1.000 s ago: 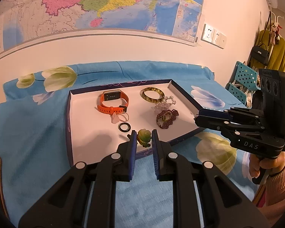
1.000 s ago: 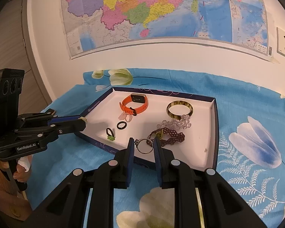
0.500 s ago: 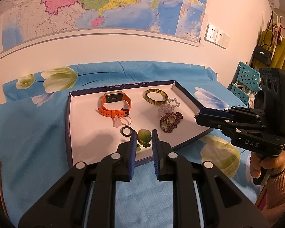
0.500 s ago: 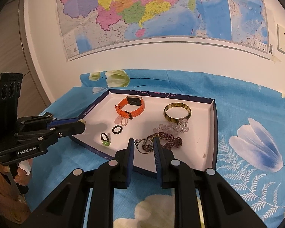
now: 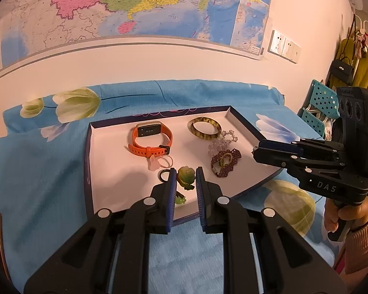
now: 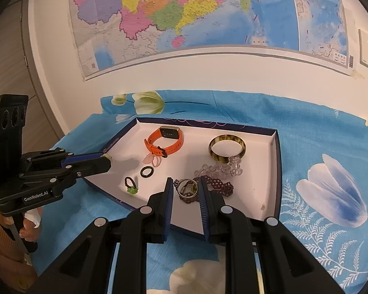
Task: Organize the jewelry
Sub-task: 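Lower the bead and silver ring into the tray and open both tools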
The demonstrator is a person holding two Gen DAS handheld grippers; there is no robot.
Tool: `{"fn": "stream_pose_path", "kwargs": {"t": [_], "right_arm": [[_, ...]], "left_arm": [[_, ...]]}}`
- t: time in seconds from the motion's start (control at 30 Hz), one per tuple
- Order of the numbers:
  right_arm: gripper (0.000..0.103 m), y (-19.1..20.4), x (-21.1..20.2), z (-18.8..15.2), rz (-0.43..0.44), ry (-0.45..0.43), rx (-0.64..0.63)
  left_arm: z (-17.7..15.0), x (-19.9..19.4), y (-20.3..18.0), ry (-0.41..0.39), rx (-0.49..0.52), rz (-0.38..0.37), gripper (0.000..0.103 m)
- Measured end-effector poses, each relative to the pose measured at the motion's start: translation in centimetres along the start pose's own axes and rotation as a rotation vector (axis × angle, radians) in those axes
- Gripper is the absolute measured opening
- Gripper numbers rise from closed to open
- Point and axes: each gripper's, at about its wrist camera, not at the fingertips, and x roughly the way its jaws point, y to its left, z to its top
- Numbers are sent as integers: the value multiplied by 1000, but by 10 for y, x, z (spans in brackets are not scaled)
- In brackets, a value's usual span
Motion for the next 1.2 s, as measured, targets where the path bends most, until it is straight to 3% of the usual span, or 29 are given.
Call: {"fn": "stream_pose_path", "kwargs": {"t": [1.2], "right_arm": [[19, -13, 33, 14, -39, 27, 33]], "left_arm": [[14, 32, 13, 20, -29, 47, 16]]}}
